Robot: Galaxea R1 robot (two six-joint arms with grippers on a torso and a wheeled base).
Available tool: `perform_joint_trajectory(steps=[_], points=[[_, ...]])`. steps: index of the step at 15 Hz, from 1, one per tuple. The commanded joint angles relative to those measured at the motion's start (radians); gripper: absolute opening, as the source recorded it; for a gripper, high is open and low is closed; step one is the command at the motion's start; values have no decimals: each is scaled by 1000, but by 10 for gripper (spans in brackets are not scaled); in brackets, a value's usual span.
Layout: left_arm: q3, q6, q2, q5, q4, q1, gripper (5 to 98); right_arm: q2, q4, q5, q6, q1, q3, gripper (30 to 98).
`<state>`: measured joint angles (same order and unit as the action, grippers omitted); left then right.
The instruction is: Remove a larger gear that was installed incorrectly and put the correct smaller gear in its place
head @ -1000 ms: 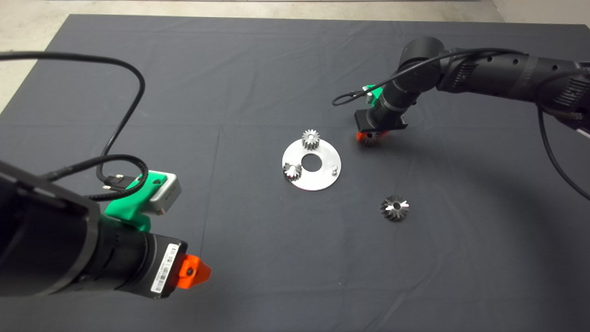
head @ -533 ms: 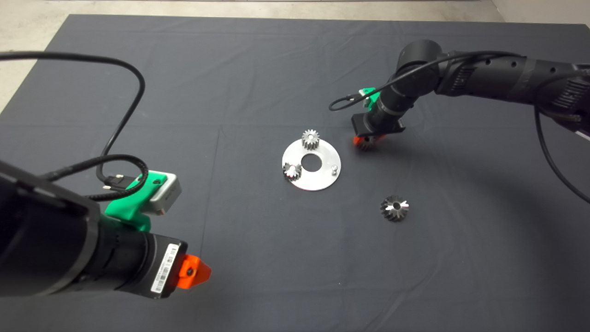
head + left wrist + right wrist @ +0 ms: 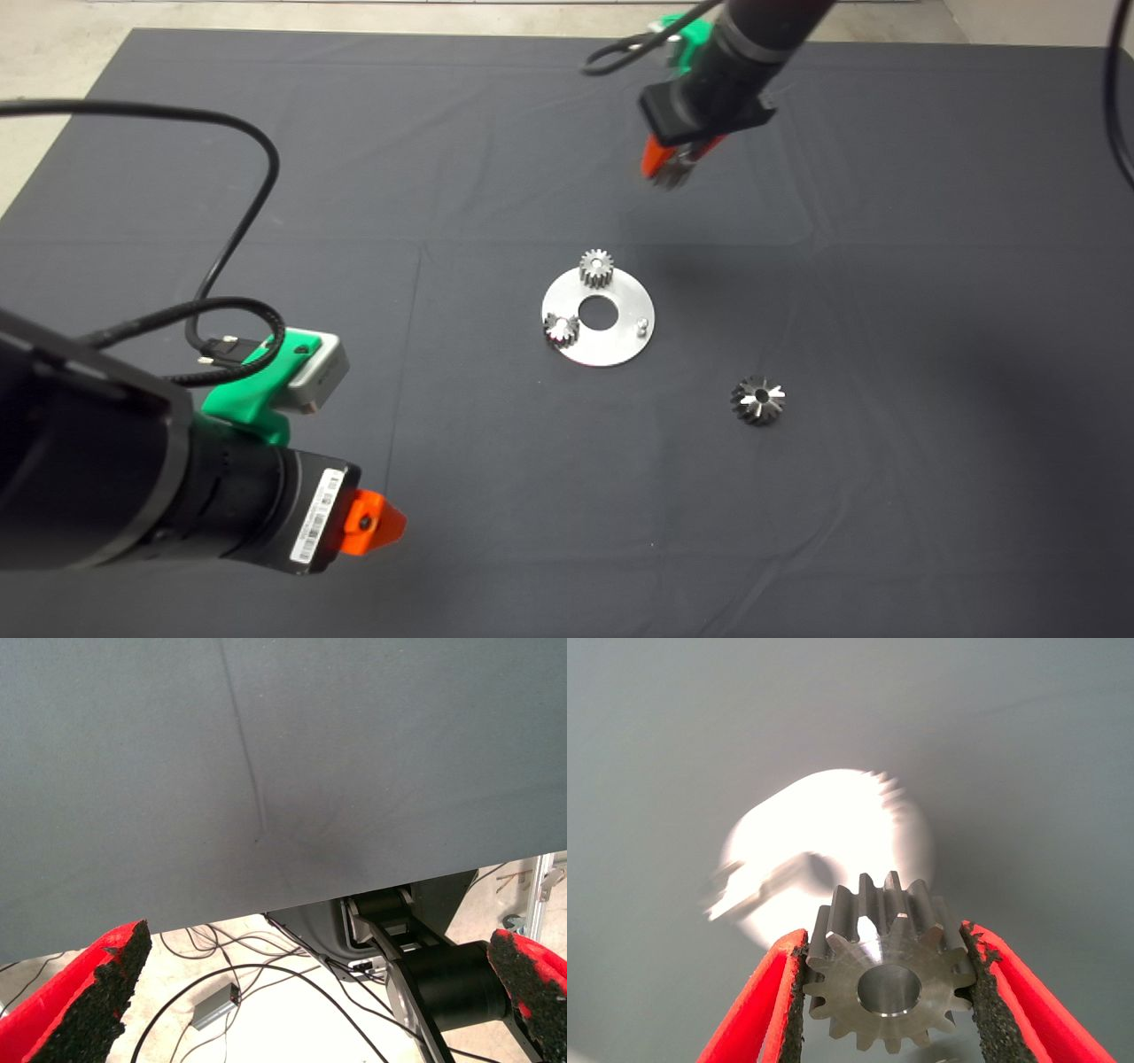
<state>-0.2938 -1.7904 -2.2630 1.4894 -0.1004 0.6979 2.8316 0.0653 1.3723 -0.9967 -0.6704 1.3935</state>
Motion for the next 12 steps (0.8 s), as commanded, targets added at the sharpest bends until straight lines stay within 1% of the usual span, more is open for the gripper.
perform_joint_trajectory(steps=[1,2,4,5,6,7,9,12], points=[[18,-3,3,2,18,6,977,6,-42,6,6,14,-42,419],[18,-3,3,2,18,6,977,-1,-41,10,4,51,-70,419],[18,-3,3,2,18,6,977,-8,-29,21,-2,105,-128,418],[18,-3,3,2,18,6,977,-10,-4,24,-3,133,-135,418],[20,-3,3,2,18,6,977,-10,37,36,-5,165,-137,418],[20,-3,2,0,19,6,977,-10,77,56,-7,184,-138,417],[20,-4,3,2,19,5,977,-14,132,60,-11,199,-140,417],[20,-7,2,2,21,5,977,-13,199,62,-11,199,-141,416]])
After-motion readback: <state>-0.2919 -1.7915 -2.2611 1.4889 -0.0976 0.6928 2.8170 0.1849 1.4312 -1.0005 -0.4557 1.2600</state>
